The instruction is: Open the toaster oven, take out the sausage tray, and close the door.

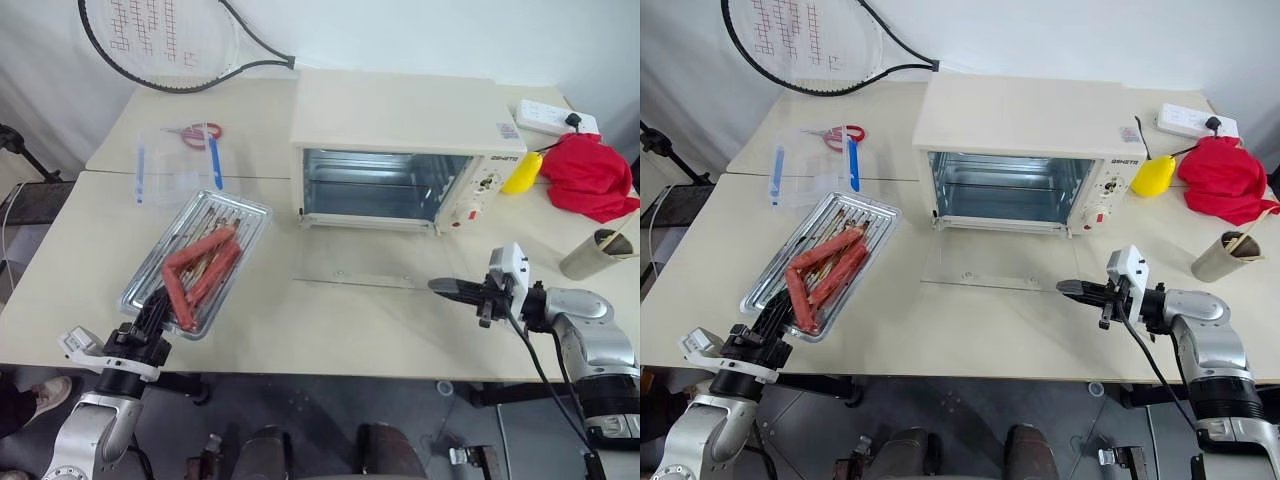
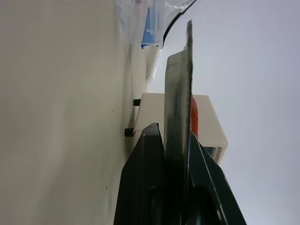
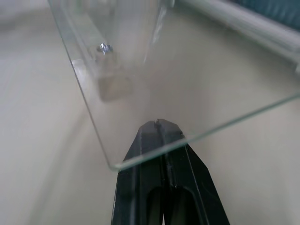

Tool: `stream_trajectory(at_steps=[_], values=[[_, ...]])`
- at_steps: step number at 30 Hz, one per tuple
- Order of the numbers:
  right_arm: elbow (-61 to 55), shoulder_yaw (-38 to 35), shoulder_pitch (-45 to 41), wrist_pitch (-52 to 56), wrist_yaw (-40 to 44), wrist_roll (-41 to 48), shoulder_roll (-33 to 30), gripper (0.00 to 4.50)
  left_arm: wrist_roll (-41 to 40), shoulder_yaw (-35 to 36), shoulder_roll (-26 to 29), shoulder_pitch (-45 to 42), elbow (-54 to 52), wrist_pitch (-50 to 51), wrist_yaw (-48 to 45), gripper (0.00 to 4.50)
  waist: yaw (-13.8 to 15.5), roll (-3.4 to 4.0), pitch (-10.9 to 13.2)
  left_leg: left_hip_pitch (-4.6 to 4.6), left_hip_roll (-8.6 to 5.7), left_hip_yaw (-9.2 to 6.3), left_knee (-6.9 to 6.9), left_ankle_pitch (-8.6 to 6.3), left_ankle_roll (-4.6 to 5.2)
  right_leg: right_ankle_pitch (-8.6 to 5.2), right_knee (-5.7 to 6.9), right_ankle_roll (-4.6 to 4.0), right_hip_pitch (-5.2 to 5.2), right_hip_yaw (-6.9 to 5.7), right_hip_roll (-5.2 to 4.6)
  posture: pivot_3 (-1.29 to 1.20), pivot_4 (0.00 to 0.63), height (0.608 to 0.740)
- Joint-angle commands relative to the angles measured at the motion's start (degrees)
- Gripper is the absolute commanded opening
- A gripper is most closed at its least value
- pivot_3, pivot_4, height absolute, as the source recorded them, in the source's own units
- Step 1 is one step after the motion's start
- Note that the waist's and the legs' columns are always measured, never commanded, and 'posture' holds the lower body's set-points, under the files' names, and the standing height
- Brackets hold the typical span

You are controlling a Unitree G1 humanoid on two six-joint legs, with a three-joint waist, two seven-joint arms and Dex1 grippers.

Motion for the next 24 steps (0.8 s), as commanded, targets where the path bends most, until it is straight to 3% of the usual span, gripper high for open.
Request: stream_trajectory(at_steps=[1,9,15,18,24], values=[[-5.15,-4.80,-0.32,3.63,-2.14,5.04,0.00,0.04,-1.79,0.57,-0.06,0.33,-3.40,-0.53,-0.30,0.00,-0.02,0.00,0.00,0.00,0.00,0.00,0.00,0.00,0.00,0.00,0.00,0.00,0.00,0.00,0.00,0.00,0.150,0.740],[-13.91,-12.45,-4.45,14.41,-12.57,15.47,1.36,0.04,-1.79,-1.61,1.86,2.93,-4.38,1.68,-2.60,0.00,-0.04,0.01,0.00,-0.02,0.01,-0.01,-0.02,-0.02,-0.02,0.00,-0.01,0.00,-0.02,0.02,-0.02,0.00,0.150,0.740],[-22.08,-14.17,-3.25,21.18,-17.61,20.44,1.22,0.04,-1.79,-3.36,4.58,3.26,-4.12,3.36,-4.52,0.00,0.07,0.00,0.00,-0.06,0.02,-0.05,-0.11,-0.04,-0.04,0.00,-0.06,-0.01,-0.04,0.00,-0.04,0.00,0.150,0.740],[-26.72,-14.89,-1.24,23.17,-19.64,22.15,0.80,0.65,-1.79,-4.62,6.14,3.39,-3.73,4.47,-5.79,0.00,0.06,0.01,0.00,-0.10,0.02,-0.04,-0.14,-0.07,0.00,0.00,-0.05,0.00,-0.04,0.00,-0.08,0.00,0.150,0.740],[-38.54,-18.16,14.61,18.82,-16.54,18.95,-2.03,2.68,-1.79,-8.59,13.73,4.98,-0.98,10.29,-11.29,0.00,1.11,0.01,0.00,-0.13,-0.01,-0.06,-0.26,-0.10,-0.01,0.00,-0.09,0.00,-0.05,-0.05,0.03,0.00,0.150,0.740]])
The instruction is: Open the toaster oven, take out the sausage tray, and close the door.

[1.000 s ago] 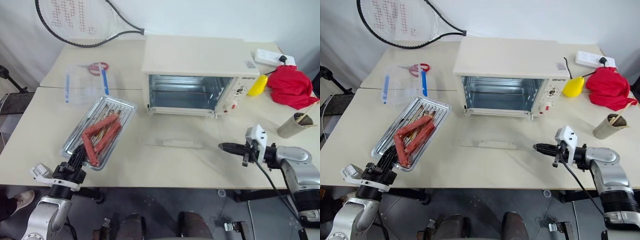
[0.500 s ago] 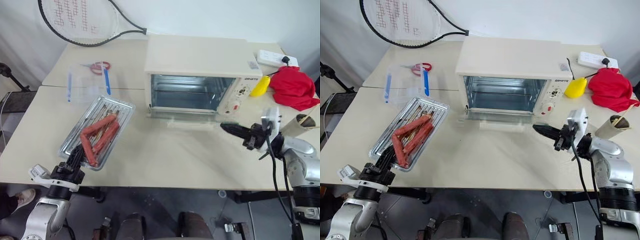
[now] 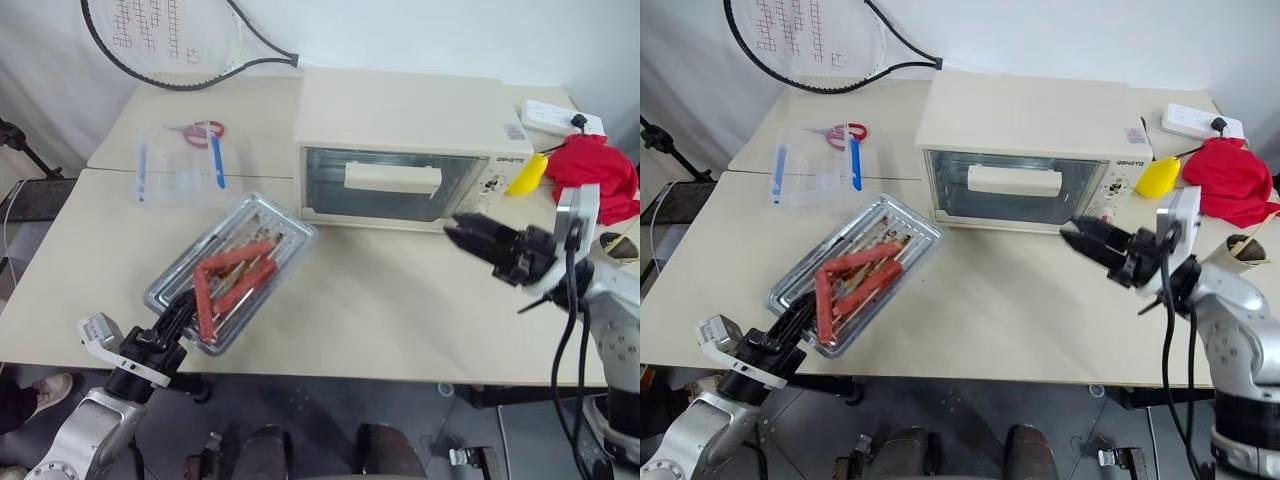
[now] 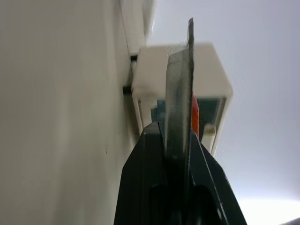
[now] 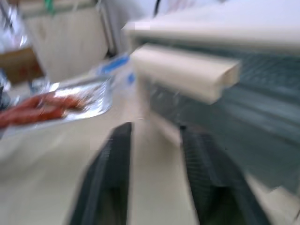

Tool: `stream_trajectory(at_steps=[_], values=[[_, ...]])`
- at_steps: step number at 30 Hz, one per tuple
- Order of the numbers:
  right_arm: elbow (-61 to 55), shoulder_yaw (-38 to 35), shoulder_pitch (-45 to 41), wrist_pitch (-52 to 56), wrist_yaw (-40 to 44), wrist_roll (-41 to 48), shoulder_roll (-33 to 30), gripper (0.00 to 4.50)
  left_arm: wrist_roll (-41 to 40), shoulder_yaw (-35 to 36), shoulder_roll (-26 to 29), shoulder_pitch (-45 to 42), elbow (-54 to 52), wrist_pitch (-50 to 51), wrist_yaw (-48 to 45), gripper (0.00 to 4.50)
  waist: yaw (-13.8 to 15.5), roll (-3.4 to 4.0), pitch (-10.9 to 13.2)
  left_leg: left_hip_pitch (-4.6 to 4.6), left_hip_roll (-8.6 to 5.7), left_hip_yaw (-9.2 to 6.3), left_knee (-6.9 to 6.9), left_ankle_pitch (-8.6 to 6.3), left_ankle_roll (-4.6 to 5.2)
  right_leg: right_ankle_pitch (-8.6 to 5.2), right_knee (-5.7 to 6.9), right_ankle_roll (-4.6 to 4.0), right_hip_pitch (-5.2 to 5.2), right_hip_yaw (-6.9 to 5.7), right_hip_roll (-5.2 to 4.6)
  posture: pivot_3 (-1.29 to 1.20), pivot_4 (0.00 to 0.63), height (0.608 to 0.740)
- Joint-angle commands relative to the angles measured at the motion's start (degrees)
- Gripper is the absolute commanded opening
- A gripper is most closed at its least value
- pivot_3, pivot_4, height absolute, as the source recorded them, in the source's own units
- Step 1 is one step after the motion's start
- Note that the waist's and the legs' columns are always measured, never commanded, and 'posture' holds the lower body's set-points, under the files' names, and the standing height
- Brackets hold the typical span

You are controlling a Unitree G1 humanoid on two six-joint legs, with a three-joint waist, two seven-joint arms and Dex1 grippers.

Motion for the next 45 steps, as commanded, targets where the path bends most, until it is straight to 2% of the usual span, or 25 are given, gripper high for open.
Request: stream_trajectory(at_steps=[1,5,6,10,16,23,32,36,45], values=[[-4.20,-4.57,5.91,-4.34,2.27,-1.93,-1.61,3.00,-1.78,-1.87,3.94,0.54,0.82,3.38,-5.02,0.00,0.11,0.00,0.00,0.02,-0.01,0.04,0.01,0.00,0.00,0.00,0.01,0.00,0.00,0.03,-0.02,0.00,0.150,0.740],[-4.97,-7.12,13.99,-8.56,5.56,-4.99,-2.93,4.31,-1.78,-5.14,9.95,-1.17,3.85,7.08,-8.78,0.00,0.17,0.01,0.00,0.15,-0.04,0.14,0.05,0.00,0.01,0.03,-0.11,-0.05,0.04,0.12,-0.03,0.00,0.150,0.740],[-5.34,-7.68,15.38,-8.94,5.84,-5.08,-3.05,4.48,-1.78,-5.77,11.18,-2.05,4.83,7.86,-9.52,0.00,0.16,0.04,0.01,0.17,-0.02,0.15,0.05,0.00,0.00,0.06,-0.10,-0.10,0.04,0.13,-0.01,0.00,0.150,0.740],[-7.40,-10.73,21.27,-10.78,6.15,-5.32,-1.95,4.48,-1.78,-10.72,17.27,-8.67,9.92,12.47,-12.06,0.00,0.21,0.05,0.01,0.19,0.02,0.12,0.04,0.03,-0.03,0.07,-0.05,-0.13,0.02,0.13,0.02,0.00,0.150,0.740],[-10.79,-13.55,28.45,-12.01,5.67,-5.21,-0.65,4.48,-1.78,-18.14,20.72,-22.25,20.85,18.38,-11.38,0.00,0.27,0.09,-0.01,0.13,-0.03,0.11,0.03,0.02,-0.02,0.07,-0.06,-0.12,-0.01,0.13,-0.02,0.00,0.150,0.740],[-16.30,-17.12,35.85,-11.27,3.29,-3.73,1.22,4.48,-1.78,-26.24,17.52,-39.12,38.40,23.90,-3.87,0.00,0.34,0.07,0.00,0.14,-0.04,0.12,0.03,0.06,-0.01,0.10,0.05,-0.05,-0.02,0.13,0.01,0.00,0.150,0.740],[-23.22,-18.72,43.84,-11.38,-0.33,-2.47,4.94,4.48,-1.78,-33.43,14.23,-46.94,45.74,23.59,7.62,0.00,0.49,0.04,0.02,0.10,-0.10,0.08,0.04,0.08,-0.04,0.16,0.08,0.06,0.01,0.12,-0.03,0.00,0.150,0.740],[-24.49,-19.42,45.59,-11.49,-1.24,-2.12,5.61,4.48,2.58,-34.54,11.14,-51.35,48.82,21.68,9.02,0.00,0.67,0.03,0.02,0.11,-0.10,0.07,0.04,0.12,-0.10,0.17,0.02,0.07,0.02,0.12,-0.03,0.00,0.150,0.740],[-25.77,-19.23,47.10,-11.68,-2.08,-1.31,5.71,4.48,20.28,-35.80,5.51,-57.32,51.87,24.60,-0.54,0.00,0.65,0.03,0.02,0.10,-0.17,0.37,0.00,0.13,-0.10,0.17,0.00,0.08,0.00,0.12,0.00,0.00,0.150,0.740]])
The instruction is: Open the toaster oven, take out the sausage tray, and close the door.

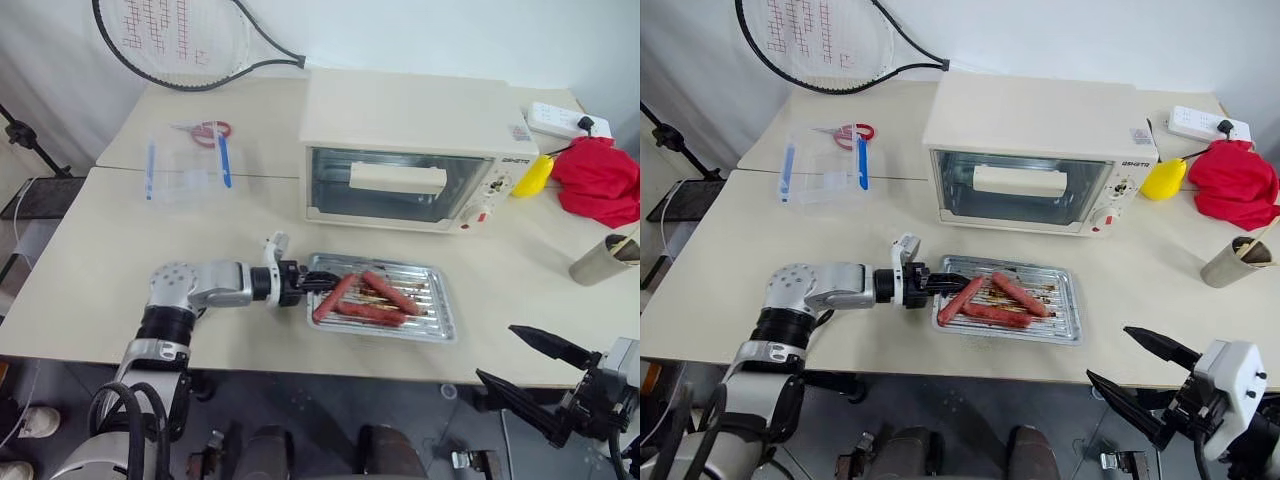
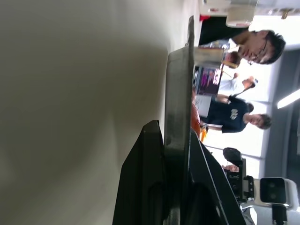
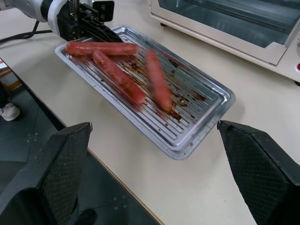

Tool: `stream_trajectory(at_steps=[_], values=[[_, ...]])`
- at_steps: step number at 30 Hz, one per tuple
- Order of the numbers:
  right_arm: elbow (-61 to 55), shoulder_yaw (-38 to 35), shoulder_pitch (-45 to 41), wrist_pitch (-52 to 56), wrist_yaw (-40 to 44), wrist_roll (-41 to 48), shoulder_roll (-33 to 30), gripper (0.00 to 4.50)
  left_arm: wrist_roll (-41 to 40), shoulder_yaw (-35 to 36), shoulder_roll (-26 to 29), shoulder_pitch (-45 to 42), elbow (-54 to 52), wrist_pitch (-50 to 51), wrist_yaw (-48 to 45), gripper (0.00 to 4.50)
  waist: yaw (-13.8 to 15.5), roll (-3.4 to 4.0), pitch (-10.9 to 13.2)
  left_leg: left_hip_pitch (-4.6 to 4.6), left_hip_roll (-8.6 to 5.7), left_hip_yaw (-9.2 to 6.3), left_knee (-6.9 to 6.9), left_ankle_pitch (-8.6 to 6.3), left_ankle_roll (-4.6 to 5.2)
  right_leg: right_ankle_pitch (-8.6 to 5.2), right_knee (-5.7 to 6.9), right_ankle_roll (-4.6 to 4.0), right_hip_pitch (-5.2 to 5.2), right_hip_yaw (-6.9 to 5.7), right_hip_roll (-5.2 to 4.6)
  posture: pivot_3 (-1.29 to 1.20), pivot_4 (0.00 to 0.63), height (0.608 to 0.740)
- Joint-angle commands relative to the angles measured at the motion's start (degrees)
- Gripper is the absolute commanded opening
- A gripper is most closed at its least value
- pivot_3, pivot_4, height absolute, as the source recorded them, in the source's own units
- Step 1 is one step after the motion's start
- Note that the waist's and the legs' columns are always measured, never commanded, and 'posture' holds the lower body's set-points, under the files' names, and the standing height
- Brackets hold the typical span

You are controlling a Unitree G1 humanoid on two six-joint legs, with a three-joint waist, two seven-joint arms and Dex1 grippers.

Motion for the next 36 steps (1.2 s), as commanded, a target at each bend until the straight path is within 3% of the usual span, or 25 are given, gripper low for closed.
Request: stream_trajectory(at_steps=[1,4,9,16,20,24,26,27,28,31,36], values=[[-1.44,-1.28,0.12,-0.59,-0.33,1.17,-0.15,4.48,7.14,-0.14,-1.80,-0.45,-0.27,0.16,-5.43,0.00,0.14,0.00,0.00,0.00,-0.01,0.16,0.01,0.00,0.00,0.00,-0.01,0.00,0.00,-0.01,0.00,0.00,0.150,0.740],[-1.33,-0.92,-0.52,-0.42,-0.58,1.21,-0.62,4.48,14.06,-1.02,-1.10,-1.21,-2.01,0.72,-11.52,0.00,0.47,0.00,-0.01,0.04,-0.01,0.25,0.04,0.05,-0.02,0.00,-0.07,0.00,0.02,0.00,-0.02,0.00,0.150,0.740],[-0.09,0.51,-1.93,-0.74,-0.19,0.39,-0.96,4.50,22.78,-0.05,1.52,1.60,-9.40,-2.13,-21.31,1.46,-0.06,0.00,0.00,0.01,0.03,0.25,-0.02,0.09,-0.07,0.01,-0.04,0.01,-0.06,0.01,0.02,0.00,0.150,0.740],[2.39,3.40,-6.19,-0.25,0.50,-0.13,-2.79,4.50,34.02,-2.48,10.55,7.87,-21.92,-6.97,-35.14,3.44,-0.62,0.00,0.00,0.03,0.13,0.27,-0.12,0.10,-0.07,0.01,0.01,0.01,-0.09,0.02,0.10,0.00,0.150,0.740],[4.98,4.97,-8.93,-0.40,1.81,-0.77,-4.60,4.50,37.66,0.13,16.57,12.02,-27.94,-12.86,-44.27,4.46,-0.72,0.00,0.00,0.07,0.16,0.26,-0.10,0.10,-0.07,0.00,-0.02,-0.01,-0.09,0.06,0.11,0.00,0.150,0.740],[7.03,5.63,-10.87,-0.65,3.52,-1.01,-6.21,4.50,44.68,0.62,22.18,17.24,-32.57,-26.21,-57.39,4.46,-0.49,0.01,0.00,0.05,0.16,0.24,-0.13,0.09,-0.06,0.00,-0.04,-0.01,-0.13,0.11,0.08,0.00,0.150,0.740],[9.60,5.30,-12.51,-0.23,5.78,-0.59,-8.23,4.50,55.36,0.34,28.73,23.96,-33.20,-44.34,-68.17,4.46,-0.41,0.01,0.01,0.01,0.16,0.25,-0.16,0.06,-0.03,0.00,-0.07,-0.02,-0.14,0.10,0.06,0.00,0.150,0.740],[10.31,5.21,-12.97,-0.06,6.42,-0.43,-8.75,4.50,58.48,0.25,30.31,25.75,-32.95,-49.54,-71.12,4.46,-0.49,0.03,0.02,-0.01,0.16,0.27,-0.19,0.03,-0.05,0.00,-0.19,-0.03,-0.19,0.14,0.04,0.00,0.150,0.740],[11.77,5.04,-13.81,-0.45,7.58,-0.73,-9.64,4.50,63.53,1.40,31.92,28.82,-31.49,-61.19,-74.77,4.46,-0.40,0.04,0.02,0.01,0.16,0.28,-0.24,0.02,-0.04,0.01,-0.26,-0.04,-0.19,0.16,0.04,0.00,0.150,0.740],[14.85,4.68,-14.78,-1.47,10.79,-1.72,-11.63,4.50,68.66,5.88,32.03,31.52,-28.03,-79.21,-79.48,4.46,-0.12,0.07,0.04,0.00,0.18,0.37,-0.43,0.01,-0.02,0.07,-0.54,-0.13,-0.19,0.08,0.01,0.00,0.150,0.740],[16.58,3.94,-15.23,-2.65,13.18,-2.75,-12.61,4.50,63.51,12.18,31.02,33.97,-29.17,-82.08,-85.04,4.46,0.12,0.07,0.04,-0.09,0.24,0.34,-0.40,-0.08,0.15,0.09,-0.48,-0.09,-0.15,-0.08,-0.12,0.00,0.150,0.740]])
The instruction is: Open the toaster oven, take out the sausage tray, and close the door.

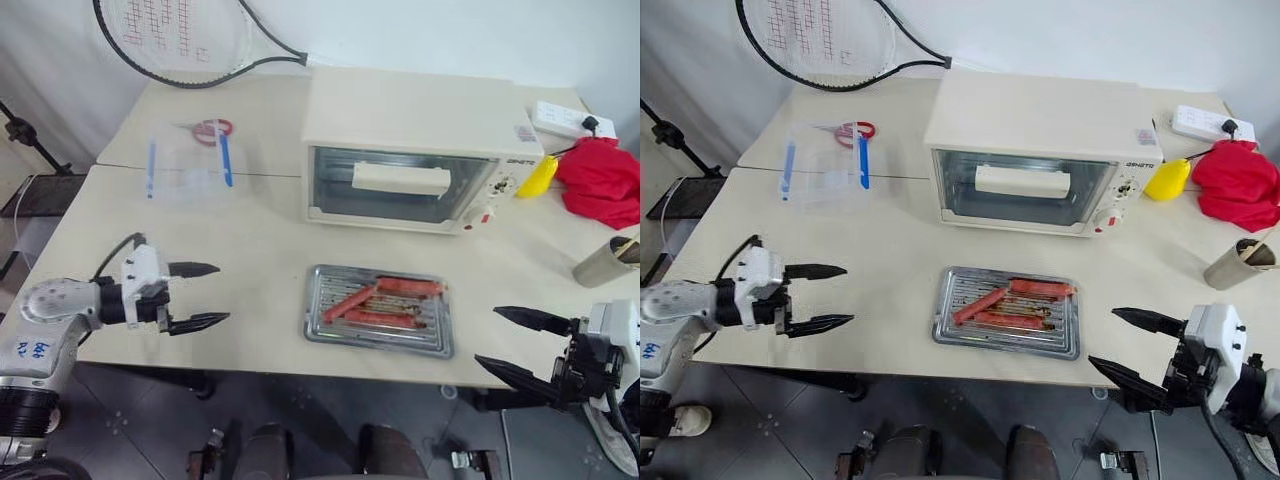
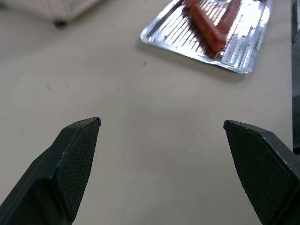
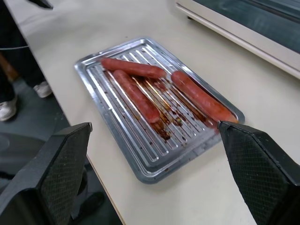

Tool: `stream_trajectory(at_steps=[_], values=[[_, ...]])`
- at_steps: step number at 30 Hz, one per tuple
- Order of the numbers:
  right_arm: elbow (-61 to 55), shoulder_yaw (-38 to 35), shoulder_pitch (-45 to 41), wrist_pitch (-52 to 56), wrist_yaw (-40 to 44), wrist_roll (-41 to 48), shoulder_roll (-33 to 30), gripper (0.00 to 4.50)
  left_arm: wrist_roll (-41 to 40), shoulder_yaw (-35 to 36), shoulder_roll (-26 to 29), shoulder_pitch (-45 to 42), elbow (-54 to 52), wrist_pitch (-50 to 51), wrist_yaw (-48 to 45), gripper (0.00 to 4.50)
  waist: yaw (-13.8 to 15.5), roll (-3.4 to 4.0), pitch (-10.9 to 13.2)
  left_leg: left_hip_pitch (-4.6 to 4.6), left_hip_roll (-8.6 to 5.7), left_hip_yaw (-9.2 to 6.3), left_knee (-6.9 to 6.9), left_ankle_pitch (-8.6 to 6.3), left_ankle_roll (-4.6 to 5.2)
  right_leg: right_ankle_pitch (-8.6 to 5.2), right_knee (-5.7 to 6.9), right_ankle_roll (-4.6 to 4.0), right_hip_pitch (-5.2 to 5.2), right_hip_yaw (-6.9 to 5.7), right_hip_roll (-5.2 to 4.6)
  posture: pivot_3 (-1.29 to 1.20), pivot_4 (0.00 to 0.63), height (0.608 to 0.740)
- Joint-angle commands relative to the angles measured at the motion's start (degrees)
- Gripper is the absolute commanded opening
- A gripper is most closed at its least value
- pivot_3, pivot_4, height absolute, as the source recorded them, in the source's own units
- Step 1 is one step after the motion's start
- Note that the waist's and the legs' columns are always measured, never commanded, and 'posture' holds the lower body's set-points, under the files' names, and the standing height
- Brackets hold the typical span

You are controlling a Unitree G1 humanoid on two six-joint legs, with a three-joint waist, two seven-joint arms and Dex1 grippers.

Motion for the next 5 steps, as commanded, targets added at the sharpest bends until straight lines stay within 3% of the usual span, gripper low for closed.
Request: stream_trajectory(at_steps=[1,5], values=[[0.48,-2.68,-0.13,-1.35,1.06,-0.08,-0.31,4.50,-3.09,4.63,-0.08,2.01,-2.81,-0.70,-2.30,4.46,-0.36,0.00,0.00,0.01,0.00,-0.01,-0.01,-0.02,0.03,0.01,0.11,0.02,0.01,0.00,0.00,0.00,0.150,0.740],[1.01,-2.62,-1.21,-1.91,0.76,-0.47,0.35,4.50,-2.56,4.06,-1.32,1.19,-3.74,2.50,-0.44,4.46,-0.57,0.00,0.00,0.02,-0.04,0.01,0.10,-0.08,0.15,0.05,0.14,0.10,0.01,0.00,0.04,0.00,0.150,0.740]])
